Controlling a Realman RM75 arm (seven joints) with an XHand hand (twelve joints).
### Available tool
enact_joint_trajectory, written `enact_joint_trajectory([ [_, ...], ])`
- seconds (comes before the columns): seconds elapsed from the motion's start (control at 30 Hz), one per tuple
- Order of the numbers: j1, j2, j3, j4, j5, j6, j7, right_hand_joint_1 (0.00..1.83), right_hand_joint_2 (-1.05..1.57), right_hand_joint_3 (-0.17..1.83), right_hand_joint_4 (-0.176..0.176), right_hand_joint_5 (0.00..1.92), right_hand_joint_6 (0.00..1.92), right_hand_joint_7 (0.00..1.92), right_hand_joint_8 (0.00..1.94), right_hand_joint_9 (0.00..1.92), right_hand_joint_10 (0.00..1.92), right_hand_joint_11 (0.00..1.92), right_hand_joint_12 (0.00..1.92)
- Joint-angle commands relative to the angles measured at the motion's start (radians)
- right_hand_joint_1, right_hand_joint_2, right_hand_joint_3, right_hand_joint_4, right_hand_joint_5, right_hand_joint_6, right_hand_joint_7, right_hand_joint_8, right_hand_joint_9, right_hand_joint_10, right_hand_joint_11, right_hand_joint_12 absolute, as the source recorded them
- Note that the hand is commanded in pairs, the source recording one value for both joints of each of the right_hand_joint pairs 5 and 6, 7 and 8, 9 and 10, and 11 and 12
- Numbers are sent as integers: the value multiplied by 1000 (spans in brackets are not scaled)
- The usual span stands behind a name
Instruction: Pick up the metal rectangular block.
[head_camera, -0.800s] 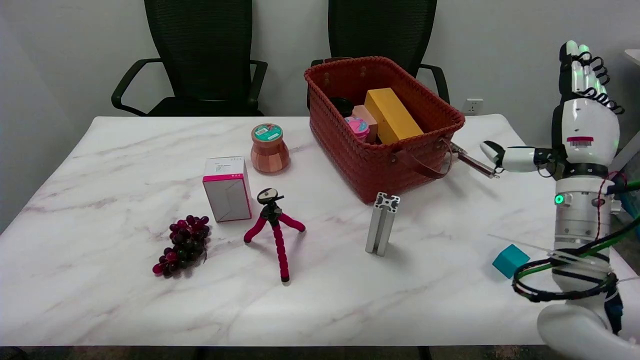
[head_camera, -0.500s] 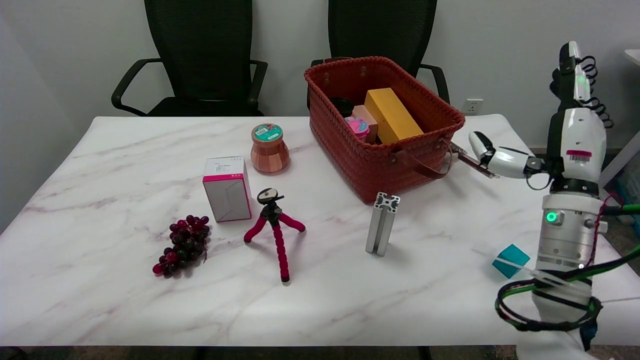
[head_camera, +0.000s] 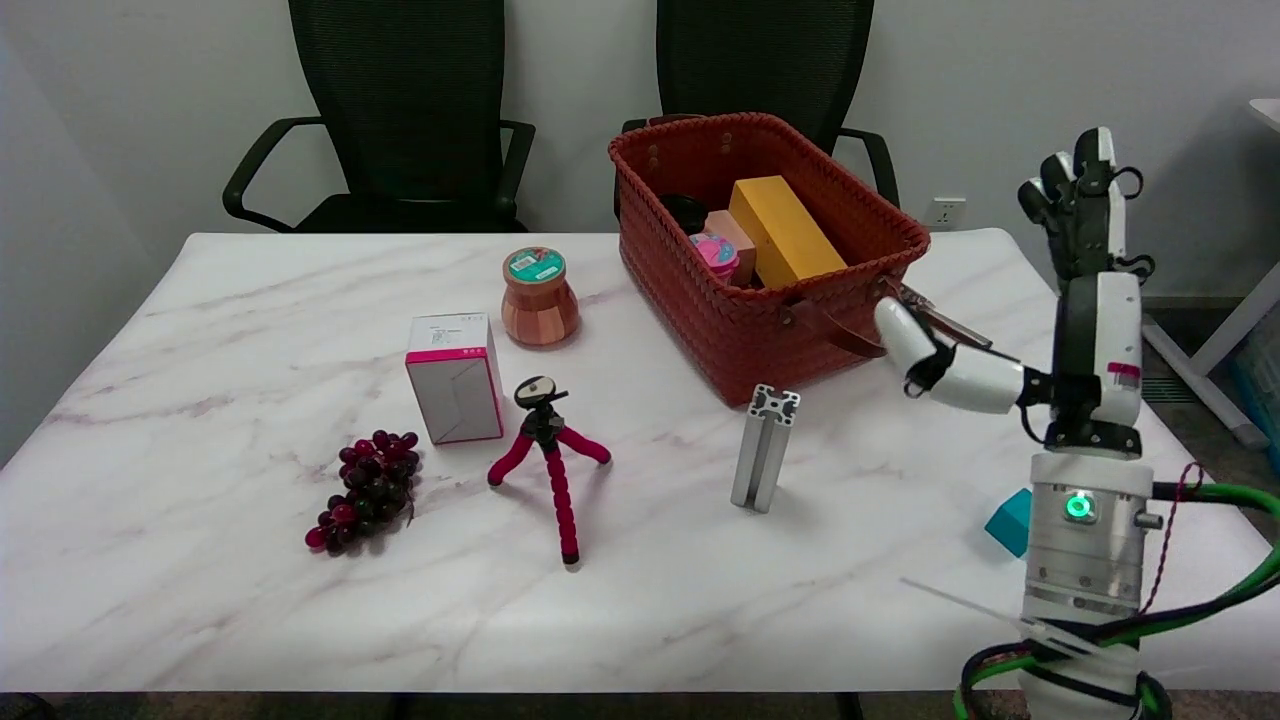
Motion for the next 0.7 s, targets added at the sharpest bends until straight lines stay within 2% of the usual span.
enact_joint_trajectory([
  [0.03,-19,-18,-237,-13,-3,54,224,1046,197,805,0,0,0,93,93,71,71,0,0],
  [0.2,-19,-21,-248,-69,22,15,312,1020,218,824,0,0,0,0,0,17,17,0,0],
  [0.37,-8,-34,-244,-119,34,-18,404,991,343,755,0,0,0,0,0,24,24,0,0],
  [0.57,-10,-37,-244,-116,96,-85,408,993,326,691,0,0,0,0,0,1,1,0,0],
  [0.7,-9,-35,-249,-124,121,-99,422,1008,311,652,0,0,0,1,1,123,123,0,0],
])
